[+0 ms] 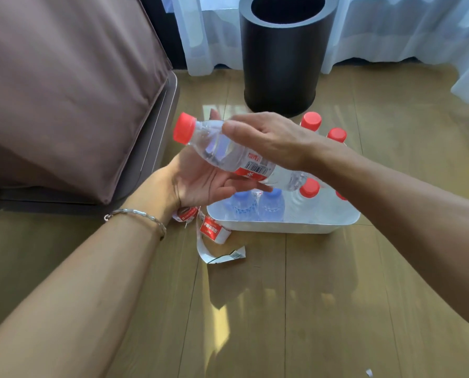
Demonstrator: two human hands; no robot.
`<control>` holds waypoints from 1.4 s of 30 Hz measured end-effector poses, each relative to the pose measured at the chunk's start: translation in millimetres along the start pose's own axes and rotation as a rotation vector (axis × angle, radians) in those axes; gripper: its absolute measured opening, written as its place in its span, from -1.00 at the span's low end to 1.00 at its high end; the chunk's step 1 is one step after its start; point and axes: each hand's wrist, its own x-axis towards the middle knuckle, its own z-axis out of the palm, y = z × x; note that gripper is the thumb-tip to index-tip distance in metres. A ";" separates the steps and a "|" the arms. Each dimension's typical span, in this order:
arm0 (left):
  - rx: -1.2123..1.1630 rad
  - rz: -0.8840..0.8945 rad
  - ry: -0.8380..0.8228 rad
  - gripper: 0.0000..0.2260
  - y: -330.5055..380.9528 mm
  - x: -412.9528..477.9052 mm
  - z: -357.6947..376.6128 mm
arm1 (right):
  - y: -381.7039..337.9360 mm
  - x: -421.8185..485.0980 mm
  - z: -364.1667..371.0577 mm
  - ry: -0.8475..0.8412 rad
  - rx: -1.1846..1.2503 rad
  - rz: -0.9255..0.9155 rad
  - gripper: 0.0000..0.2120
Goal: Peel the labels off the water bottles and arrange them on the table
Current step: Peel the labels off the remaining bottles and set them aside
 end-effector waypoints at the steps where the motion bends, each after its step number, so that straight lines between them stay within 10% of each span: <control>1: 0.047 0.113 0.072 -0.25 -1.6 -0.5 -0.4 | -0.4 0.8 -1.2 0.018 -0.063 -0.022 -0.56; 5: -0.069 0.515 0.271 -0.60 -4.1 3.3 17.8 | 4.9 7.3 -5.8 0.255 -0.297 -0.018 -0.46; 9: -0.104 0.692 0.426 -0.56 1.2 12.2 26.7 | 10.7 10.1 -2.8 0.255 -0.318 -0.008 -0.46; 17: 0.103 0.635 0.631 -0.74 -2.8 17.4 26.7 | 20.1 0.5 -4.5 0.190 -0.282 -0.059 -0.67; 42: 0.303 0.874 0.896 -0.41 -12.2 41.0 8.2 | 19.2 3.2 20.0 0.351 -0.449 -0.041 -0.71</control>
